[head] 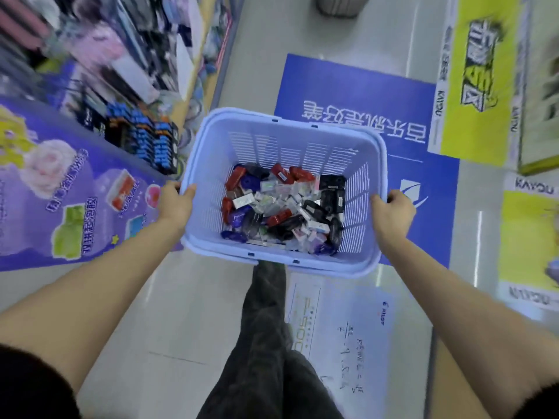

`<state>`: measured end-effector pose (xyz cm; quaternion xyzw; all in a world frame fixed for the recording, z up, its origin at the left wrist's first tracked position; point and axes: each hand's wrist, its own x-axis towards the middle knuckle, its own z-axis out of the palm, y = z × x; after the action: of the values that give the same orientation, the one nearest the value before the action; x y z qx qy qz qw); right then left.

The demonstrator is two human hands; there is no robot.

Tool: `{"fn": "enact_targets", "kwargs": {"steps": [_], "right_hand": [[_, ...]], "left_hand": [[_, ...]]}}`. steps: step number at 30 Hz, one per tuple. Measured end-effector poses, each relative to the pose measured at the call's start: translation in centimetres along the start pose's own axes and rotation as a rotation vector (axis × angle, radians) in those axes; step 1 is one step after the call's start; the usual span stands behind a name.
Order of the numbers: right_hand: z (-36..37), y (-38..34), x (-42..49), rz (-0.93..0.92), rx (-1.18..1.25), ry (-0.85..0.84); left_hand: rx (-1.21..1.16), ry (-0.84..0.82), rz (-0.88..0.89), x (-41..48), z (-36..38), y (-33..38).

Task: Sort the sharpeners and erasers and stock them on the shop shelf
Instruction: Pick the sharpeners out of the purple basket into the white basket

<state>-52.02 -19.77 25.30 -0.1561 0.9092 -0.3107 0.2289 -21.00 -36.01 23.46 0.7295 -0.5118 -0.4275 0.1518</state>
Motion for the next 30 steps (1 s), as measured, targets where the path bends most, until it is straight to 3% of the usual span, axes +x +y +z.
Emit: {"fn": "enact_targets", "kwargs": {"steps": [7,15,30], "right_hand": [[-2.4,-8.6,10.0,-0.001,0.056,0.07],[-3.8,-17.1,24.0,0.045,0.09,0.106],[-1.9,-37.1,54.9,-0.015,0.038,0.061]], "left_hand": [[0.054,-0.067,0.125,8.3,2.4,14.5],[0.063,-0.081,0.127,17.4,7.6,30.7],[0.012,0.052,0.084,37.5,17.1,56.1]]}}
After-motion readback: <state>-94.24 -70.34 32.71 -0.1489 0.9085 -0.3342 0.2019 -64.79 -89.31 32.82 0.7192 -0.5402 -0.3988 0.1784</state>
